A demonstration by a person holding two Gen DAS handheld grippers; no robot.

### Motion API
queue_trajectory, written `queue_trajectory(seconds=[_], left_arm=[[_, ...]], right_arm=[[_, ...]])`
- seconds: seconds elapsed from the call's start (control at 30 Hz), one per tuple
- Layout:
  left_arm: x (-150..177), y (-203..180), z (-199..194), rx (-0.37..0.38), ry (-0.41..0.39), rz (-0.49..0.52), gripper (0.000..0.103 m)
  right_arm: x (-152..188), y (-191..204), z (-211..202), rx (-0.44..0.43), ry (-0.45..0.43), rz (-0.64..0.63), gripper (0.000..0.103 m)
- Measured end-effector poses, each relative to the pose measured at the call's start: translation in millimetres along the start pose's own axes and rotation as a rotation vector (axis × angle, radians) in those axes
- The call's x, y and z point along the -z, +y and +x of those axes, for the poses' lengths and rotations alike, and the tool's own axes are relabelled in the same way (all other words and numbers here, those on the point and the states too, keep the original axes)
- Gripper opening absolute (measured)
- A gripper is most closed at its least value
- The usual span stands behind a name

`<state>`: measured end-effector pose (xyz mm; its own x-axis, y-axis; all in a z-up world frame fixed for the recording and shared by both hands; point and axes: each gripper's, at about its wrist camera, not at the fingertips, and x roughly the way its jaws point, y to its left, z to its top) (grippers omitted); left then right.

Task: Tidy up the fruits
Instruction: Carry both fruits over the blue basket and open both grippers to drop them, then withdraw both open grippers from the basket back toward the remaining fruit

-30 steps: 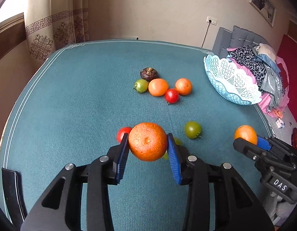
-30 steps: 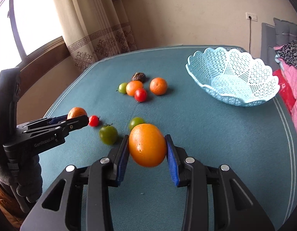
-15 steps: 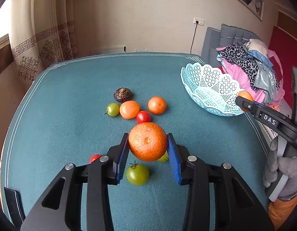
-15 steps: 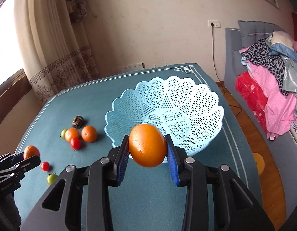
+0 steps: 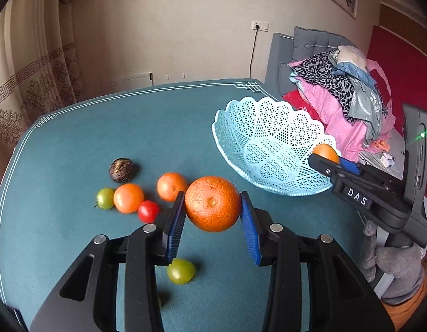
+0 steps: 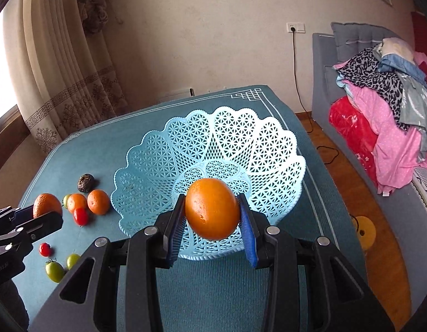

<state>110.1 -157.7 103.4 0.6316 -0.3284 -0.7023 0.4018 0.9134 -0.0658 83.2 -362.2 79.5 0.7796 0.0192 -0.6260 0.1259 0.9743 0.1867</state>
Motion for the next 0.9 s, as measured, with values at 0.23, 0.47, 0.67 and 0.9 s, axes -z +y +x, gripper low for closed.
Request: queue_trajectory(seconds=[0.23, 0.47, 0.67, 0.9], left_arm=[[-23, -23, 35, 0.029, 0.005, 0.045, 0.040], [-37, -40, 63, 0.038, 0.011, 0.094, 0.040], [-39, -45, 80, 0.031, 0.030, 0.105, 0.042], [-41, -34, 76, -0.002, -0.007, 0.069, 0.075]], right_arm=[[-1, -7, 2, 0.007, -0.003, 0.017, 0.037], [-2, -11, 4, 0.019, -0.007, 0.023, 0.037], [-3, -15, 4, 0.023, -0.012, 0.034, 0.037], [-5, -19, -2, 0.041, -0.056, 0.052, 0.053]])
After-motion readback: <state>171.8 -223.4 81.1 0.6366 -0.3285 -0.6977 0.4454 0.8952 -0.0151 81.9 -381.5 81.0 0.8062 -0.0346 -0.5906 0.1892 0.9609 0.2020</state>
